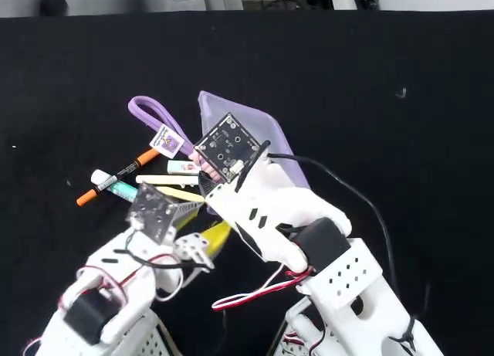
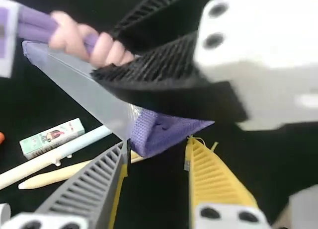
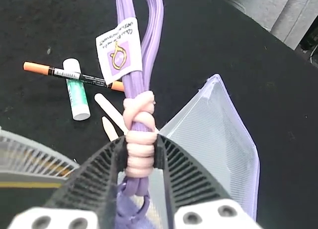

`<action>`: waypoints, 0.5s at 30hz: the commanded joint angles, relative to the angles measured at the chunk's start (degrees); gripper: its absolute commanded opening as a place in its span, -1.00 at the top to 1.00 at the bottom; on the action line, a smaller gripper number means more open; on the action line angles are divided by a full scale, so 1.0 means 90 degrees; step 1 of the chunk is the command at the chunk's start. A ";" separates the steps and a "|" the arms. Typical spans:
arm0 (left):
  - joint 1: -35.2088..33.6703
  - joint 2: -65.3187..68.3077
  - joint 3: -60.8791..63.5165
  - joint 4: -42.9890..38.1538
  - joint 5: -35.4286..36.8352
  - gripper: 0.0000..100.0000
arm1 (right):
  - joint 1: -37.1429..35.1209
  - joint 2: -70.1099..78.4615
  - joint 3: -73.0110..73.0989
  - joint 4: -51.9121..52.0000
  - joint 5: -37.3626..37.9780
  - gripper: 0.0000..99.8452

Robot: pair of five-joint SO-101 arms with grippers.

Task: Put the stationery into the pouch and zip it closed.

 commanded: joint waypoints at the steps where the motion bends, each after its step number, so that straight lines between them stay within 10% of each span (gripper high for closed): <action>1: -0.0454 -0.0029 0.0386 -0.0840 -0.0059 0.62 | 0.0274 -0.0161 0.0015 -0.0283 0.0049 0.98; 15: -0.1206 -0.0039 -0.0161 -0.0420 -0.0010 0.62 | 0.0283 -0.0132 0.0063 -0.0264 0.0068 0.98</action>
